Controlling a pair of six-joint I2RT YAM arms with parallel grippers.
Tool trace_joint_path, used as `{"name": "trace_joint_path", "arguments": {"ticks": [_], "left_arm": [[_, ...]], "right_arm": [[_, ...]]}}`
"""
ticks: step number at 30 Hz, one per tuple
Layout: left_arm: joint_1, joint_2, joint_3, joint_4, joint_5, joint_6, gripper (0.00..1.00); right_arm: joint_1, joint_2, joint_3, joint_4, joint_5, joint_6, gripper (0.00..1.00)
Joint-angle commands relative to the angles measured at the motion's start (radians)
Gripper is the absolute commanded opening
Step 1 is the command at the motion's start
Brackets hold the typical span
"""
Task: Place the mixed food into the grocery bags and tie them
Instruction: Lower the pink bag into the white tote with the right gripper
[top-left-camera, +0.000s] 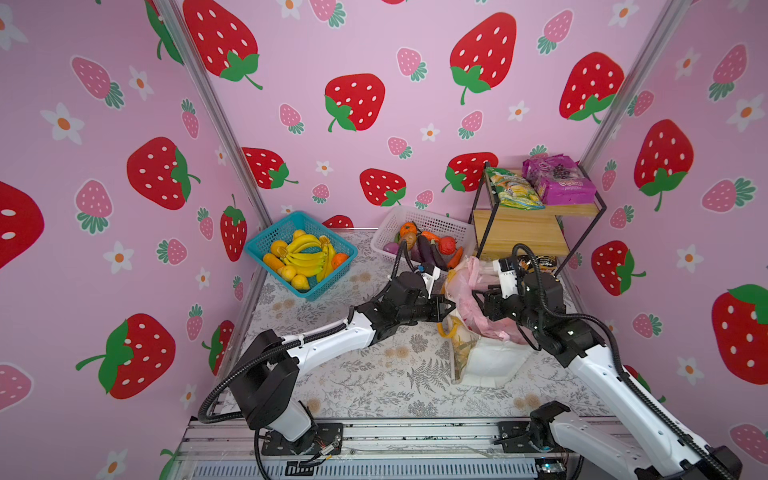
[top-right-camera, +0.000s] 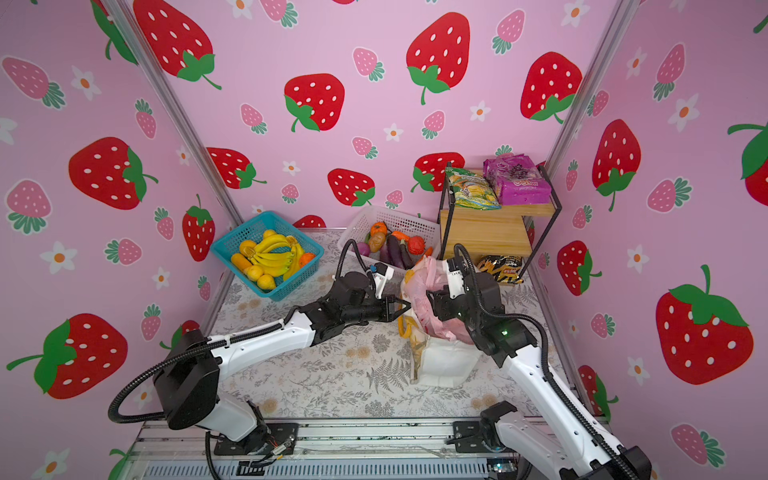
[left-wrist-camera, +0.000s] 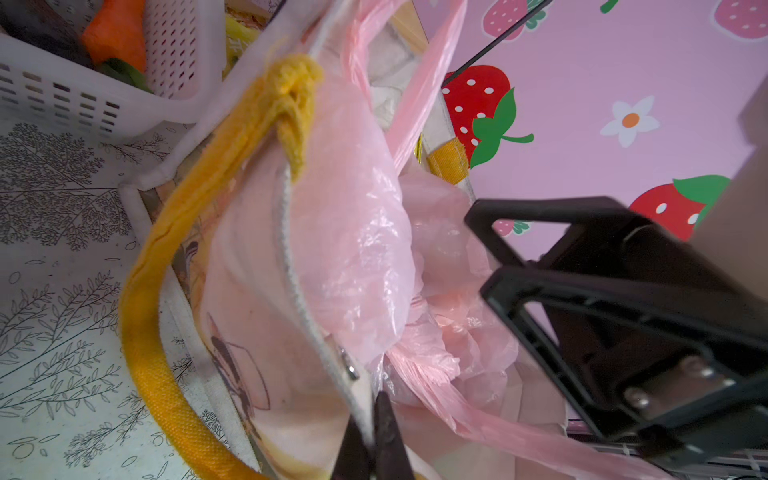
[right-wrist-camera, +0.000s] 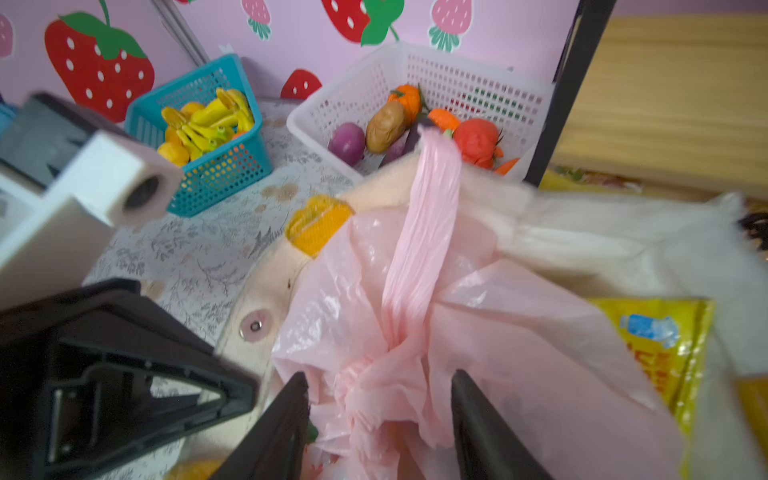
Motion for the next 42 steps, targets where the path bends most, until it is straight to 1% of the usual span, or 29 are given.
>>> {"name": "trace_joint_path", "arguments": {"ticks": [1, 3, 5, 7, 9, 10, 13, 15, 16, 20, 23, 27, 28, 30, 32, 33, 34, 37, 40, 42], "left_arm": [[0.006, -0.029, -0.02, 0.035, 0.002, 0.015, 0.0], [0.006, -0.03, -0.023, 0.034, 0.008, 0.016, 0.0], [0.006, -0.032, -0.026, 0.034, 0.011, 0.018, 0.0], [0.005, -0.034, -0.03, 0.033, 0.011, 0.022, 0.0], [0.006, -0.039, -0.036, 0.028, 0.009, 0.03, 0.0], [0.006, -0.041, -0.039, 0.025, 0.007, 0.034, 0.0], [0.007, -0.048, -0.05, 0.017, -0.01, 0.048, 0.0], [0.009, -0.047, -0.054, 0.017, -0.018, 0.053, 0.0], [0.011, -0.046, -0.052, 0.019, -0.018, 0.052, 0.0], [0.011, -0.036, -0.044, 0.019, -0.008, 0.047, 0.0], [0.011, -0.034, -0.043, 0.012, -0.011, 0.053, 0.0], [0.012, -0.035, -0.041, 0.001, -0.012, 0.062, 0.0], [0.012, -0.035, -0.04, -0.002, -0.009, 0.064, 0.0], [0.011, -0.037, -0.036, -0.007, -0.008, 0.07, 0.0], [0.011, -0.039, -0.035, -0.01, -0.009, 0.077, 0.0], [0.011, -0.04, -0.035, -0.011, -0.011, 0.08, 0.0], [0.012, -0.041, -0.036, -0.011, -0.013, 0.082, 0.0], [0.012, -0.038, -0.034, -0.01, -0.01, 0.085, 0.0], [0.012, -0.029, -0.027, -0.01, 0.003, 0.087, 0.0], [0.012, -0.024, -0.022, -0.017, 0.008, 0.088, 0.0]], "right_arm": [[-0.007, 0.079, 0.044, -0.006, 0.068, -0.03, 0.56], [-0.007, 0.154, 0.057, 0.029, 0.043, -0.025, 0.52], [-0.007, 0.227, 0.061, 0.066, 0.004, -0.019, 0.41], [-0.007, 0.295, 0.05, 0.1, -0.004, -0.021, 0.3], [-0.007, 0.336, 0.016, 0.115, 0.006, -0.031, 0.24], [-0.006, 0.348, -0.013, 0.131, 0.002, -0.033, 0.24], [-0.007, 0.354, -0.074, 0.155, -0.026, -0.034, 0.25], [-0.007, 0.33, -0.068, 0.131, -0.038, -0.039, 0.29], [-0.007, 0.302, -0.059, 0.116, -0.033, -0.038, 0.33], [-0.009, 0.157, -0.051, 0.048, 0.045, -0.009, 0.49], [-0.018, 0.054, -0.073, -0.014, 0.105, 0.048, 0.56], [-0.04, -0.048, -0.066, -0.121, 0.173, 0.092, 0.6], [-0.042, -0.071, -0.063, -0.142, 0.187, 0.103, 0.6], [-0.045, -0.075, -0.065, -0.184, 0.194, 0.122, 0.56], [-0.047, -0.059, -0.084, -0.205, 0.175, 0.136, 0.52], [-0.047, -0.047, -0.102, -0.203, 0.156, 0.141, 0.46], [-0.046, -0.023, -0.119, -0.195, 0.126, 0.145, 0.42], [-0.047, 0.036, -0.16, -0.125, 0.016, 0.147, 0.35], [-0.046, 0.099, -0.167, -0.071, -0.084, 0.137, 0.36], [-0.047, 0.119, -0.143, -0.077, -0.082, 0.114, 0.39]]}}
